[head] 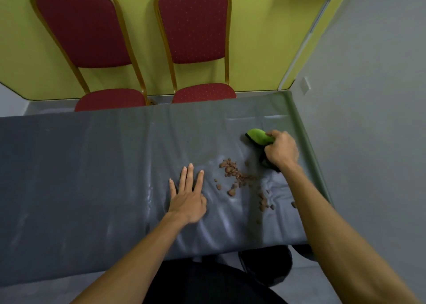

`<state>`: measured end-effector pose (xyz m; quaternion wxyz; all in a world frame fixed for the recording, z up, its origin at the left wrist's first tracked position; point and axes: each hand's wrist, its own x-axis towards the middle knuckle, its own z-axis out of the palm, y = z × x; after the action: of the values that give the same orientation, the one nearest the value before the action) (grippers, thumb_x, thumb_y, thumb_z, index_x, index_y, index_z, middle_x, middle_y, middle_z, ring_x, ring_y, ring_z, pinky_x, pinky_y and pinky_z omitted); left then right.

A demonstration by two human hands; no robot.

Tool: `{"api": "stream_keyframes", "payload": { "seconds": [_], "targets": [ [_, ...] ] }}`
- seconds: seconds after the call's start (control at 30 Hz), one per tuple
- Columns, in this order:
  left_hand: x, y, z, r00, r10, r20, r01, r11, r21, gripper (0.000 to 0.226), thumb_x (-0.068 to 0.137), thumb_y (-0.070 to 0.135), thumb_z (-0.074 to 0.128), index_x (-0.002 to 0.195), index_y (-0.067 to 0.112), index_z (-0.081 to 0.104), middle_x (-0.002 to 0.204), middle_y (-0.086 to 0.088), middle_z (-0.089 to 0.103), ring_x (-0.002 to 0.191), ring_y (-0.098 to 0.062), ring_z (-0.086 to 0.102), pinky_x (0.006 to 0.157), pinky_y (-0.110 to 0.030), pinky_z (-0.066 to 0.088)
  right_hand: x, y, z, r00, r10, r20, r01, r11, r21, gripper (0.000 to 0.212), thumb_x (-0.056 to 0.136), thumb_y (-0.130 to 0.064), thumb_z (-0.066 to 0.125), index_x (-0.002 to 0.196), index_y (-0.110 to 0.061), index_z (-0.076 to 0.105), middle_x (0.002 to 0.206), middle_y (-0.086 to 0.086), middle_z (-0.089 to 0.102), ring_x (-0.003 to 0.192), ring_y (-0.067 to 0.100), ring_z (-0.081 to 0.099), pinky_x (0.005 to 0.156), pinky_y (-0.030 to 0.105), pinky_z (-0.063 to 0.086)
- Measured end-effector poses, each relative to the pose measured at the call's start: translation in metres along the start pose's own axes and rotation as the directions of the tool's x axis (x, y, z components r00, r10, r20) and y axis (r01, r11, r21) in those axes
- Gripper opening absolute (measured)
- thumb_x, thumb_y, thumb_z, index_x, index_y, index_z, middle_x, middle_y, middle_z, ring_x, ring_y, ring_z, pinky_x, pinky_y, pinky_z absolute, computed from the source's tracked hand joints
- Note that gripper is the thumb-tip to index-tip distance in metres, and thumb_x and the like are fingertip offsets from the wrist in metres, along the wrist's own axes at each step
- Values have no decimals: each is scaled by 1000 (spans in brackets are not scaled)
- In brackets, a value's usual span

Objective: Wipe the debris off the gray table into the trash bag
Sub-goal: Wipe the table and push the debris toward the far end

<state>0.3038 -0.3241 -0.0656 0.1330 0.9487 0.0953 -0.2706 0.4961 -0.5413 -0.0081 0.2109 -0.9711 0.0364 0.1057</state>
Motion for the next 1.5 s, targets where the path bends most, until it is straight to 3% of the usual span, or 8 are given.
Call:
{"api": "stream_keyframes", "payload": {
  "seconds": [0.2,0.37,0.57,0.8,0.93,1.13,1.33,1.5],
  "targets": [
    [-1,-2,-1,1000,20,7,-20,1000,-18,69,100,36,22,151,29,-23,151,0,-46,139,-19,-42,115,-58,-17,-24,4,29,980,-144,140,163,977,-136,56,79,-5,56,130,-28,60,126,11,52,114,37,46,92,48,46],
    [-2,-3,-1,999,22,-23,-22,1000,-21,69,99,36,23,153,28,-19,154,0,-41,141,-19,-38,115,-59,-15,-28,0,22,867,-251,431,331,936,-121,53,75,-4,53,118,-31,69,123,8,62,109,32,58,84,43,55],
    [-5,-3,-6,999,37,-24,-37,999,-34,68,101,35,24,154,28,-17,155,-1,-39,143,-20,-36,117,-59,-13,-20,-39,25,906,-351,235,383,918,-105,52,79,-3,53,121,-30,68,116,9,60,109,37,54,81,46,53],
    [-14,-19,-8,994,56,-89,-62,996,-69,74,100,41,33,156,21,-11,159,5,-30,147,-15,-28,120,-56,-7,-55,-57,59,752,-548,368,640,740,-206,57,78,-8,54,126,-38,62,123,0,56,106,31,47,82,38,41],
    [-20,-33,1,988,46,-145,-54,997,-51,75,100,51,29,155,22,-12,159,7,-31,145,-13,-30,120,-53,-11,-54,-40,42,622,-557,550,738,651,-175,57,71,-5,50,110,-42,69,122,-7,60,100,25,48,78,33,42],
    [-18,-31,1,988,49,-147,-60,996,-72,75,100,48,31,156,19,-9,160,5,-29,146,-15,-29,120,-56,-9,-42,-45,31,778,-526,344,591,799,-112,57,73,4,47,105,-36,74,123,0,65,102,32,52,88,41,47],
    [-20,-33,0,987,57,-151,-66,996,-56,75,100,50,30,155,21,-11,160,5,-29,146,-14,-29,120,-55,-9,-68,-55,58,712,-581,394,679,713,-176,54,79,-4,50,116,-39,69,124,-5,58,101,27,46,82,36,41],
    [-20,-38,1,986,79,-146,-87,995,-52,75,100,51,29,156,22,-11,159,6,-31,145,-13,-31,120,-53,-10,-52,-36,29,582,-572,578,748,656,-104,54,70,3,49,98,-36,76,117,-7,67,102,24,56,87,30,44]
  ]
}}
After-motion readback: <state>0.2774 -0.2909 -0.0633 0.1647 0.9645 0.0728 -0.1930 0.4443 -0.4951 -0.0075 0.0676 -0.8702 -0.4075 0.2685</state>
